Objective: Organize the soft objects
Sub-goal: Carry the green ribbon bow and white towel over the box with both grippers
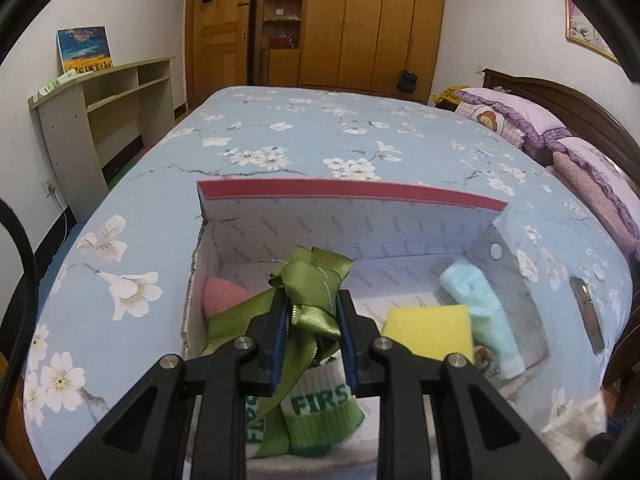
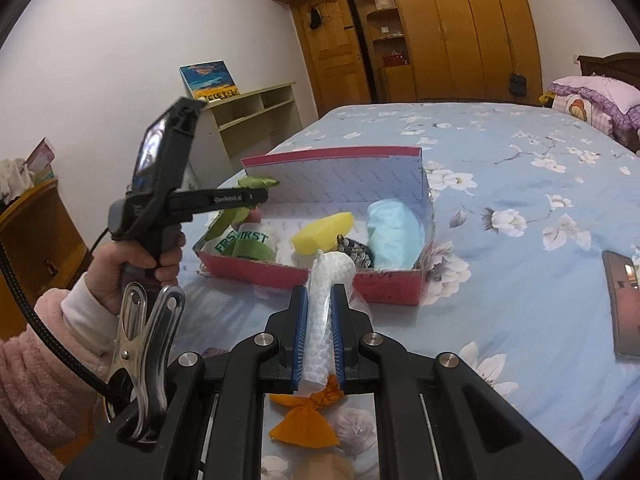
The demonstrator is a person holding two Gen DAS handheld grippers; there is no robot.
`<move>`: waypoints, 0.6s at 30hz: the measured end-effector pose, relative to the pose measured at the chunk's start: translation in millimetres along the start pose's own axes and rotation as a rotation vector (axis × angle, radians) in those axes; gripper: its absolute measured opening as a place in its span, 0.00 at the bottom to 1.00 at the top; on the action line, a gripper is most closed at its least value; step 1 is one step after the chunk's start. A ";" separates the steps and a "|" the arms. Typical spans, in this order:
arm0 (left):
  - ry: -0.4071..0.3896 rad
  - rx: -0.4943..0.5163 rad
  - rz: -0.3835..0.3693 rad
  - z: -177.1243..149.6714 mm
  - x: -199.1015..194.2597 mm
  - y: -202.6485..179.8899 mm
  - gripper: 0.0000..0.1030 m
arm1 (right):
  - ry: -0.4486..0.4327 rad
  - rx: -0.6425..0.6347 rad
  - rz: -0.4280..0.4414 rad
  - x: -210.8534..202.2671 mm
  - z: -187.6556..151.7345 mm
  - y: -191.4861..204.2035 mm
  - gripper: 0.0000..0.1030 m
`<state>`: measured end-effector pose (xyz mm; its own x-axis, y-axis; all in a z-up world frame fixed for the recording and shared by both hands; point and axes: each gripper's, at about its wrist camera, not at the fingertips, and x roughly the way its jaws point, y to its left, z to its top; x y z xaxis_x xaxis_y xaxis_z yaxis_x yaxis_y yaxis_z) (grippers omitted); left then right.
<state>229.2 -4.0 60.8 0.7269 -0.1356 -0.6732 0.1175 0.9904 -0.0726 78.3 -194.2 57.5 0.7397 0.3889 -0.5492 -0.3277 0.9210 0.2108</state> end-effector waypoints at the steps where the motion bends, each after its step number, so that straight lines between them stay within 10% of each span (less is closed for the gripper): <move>1: 0.007 -0.004 0.006 -0.3 5.1 0.6 0.23 | -0.002 -0.003 -0.003 0.2 1.7 -0.2 0.13; 18: 0.055 -0.044 0.011 -16.6 32.7 9.6 0.41 | -0.048 -0.062 -0.061 28.0 56.2 -6.0 0.13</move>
<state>242.9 1.6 25.9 0.6894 -0.1245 -0.7136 0.0793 0.9922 -0.0966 134.0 -187.6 86.4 0.7861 0.3344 -0.5198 -0.3160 0.9402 0.1270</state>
